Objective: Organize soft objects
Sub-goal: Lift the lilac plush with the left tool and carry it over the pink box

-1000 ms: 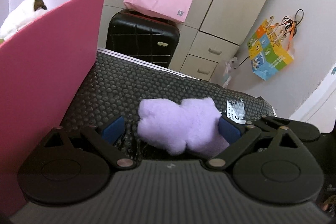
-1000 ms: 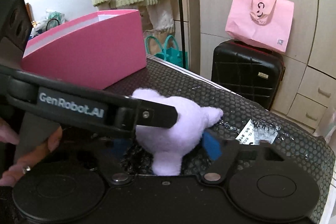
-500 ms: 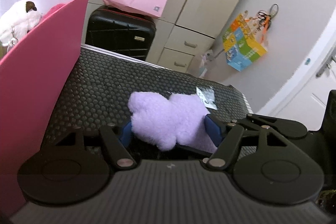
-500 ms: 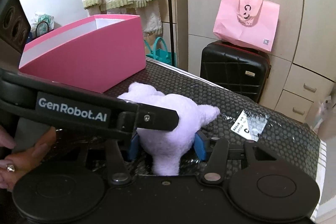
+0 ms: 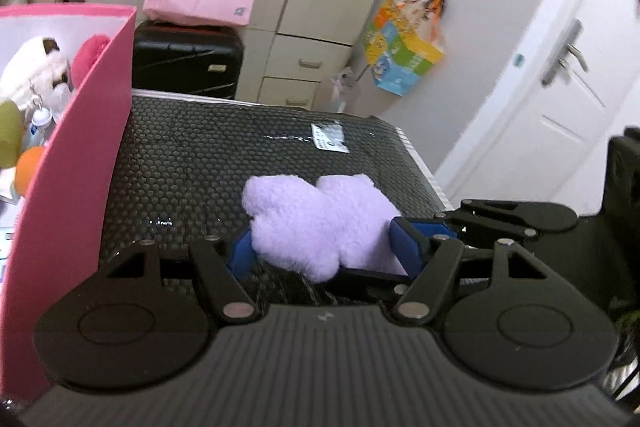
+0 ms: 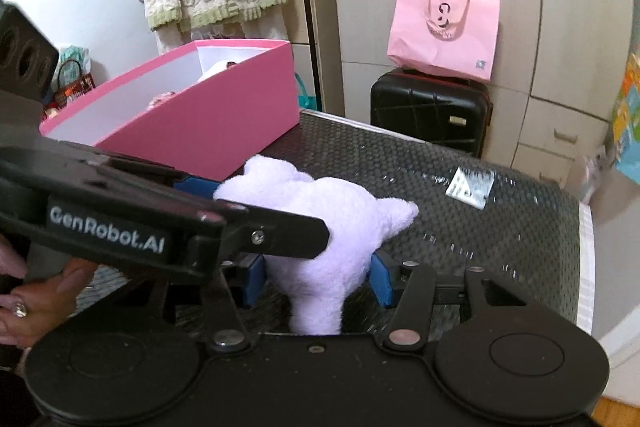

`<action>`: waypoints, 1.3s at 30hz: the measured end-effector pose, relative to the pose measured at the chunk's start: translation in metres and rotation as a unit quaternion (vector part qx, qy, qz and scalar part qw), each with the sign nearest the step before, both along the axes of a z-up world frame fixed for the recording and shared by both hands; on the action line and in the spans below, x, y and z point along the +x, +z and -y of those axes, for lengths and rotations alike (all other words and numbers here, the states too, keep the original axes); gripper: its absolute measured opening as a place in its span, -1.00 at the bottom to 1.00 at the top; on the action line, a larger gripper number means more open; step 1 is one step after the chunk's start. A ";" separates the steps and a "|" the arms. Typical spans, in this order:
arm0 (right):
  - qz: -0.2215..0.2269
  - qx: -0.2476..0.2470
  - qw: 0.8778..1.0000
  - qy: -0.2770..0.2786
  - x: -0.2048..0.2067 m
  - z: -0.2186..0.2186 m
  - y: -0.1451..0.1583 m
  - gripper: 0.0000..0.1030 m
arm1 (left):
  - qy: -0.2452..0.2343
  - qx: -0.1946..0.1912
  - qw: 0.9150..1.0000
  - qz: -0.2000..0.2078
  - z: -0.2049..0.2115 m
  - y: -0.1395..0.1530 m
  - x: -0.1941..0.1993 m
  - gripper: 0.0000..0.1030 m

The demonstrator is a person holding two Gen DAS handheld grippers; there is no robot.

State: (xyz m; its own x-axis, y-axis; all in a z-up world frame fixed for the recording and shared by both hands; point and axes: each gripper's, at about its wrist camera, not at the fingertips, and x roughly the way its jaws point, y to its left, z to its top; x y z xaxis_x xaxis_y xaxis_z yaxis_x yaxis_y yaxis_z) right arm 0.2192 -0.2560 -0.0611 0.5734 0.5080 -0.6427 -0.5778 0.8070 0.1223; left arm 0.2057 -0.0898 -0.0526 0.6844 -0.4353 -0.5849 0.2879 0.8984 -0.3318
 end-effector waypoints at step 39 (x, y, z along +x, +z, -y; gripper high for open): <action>0.008 -0.005 0.991 0.133 -0.155 -0.135 0.086 0.13 | -0.041 0.056 0.996 -0.051 -0.140 0.100 -0.160 0.28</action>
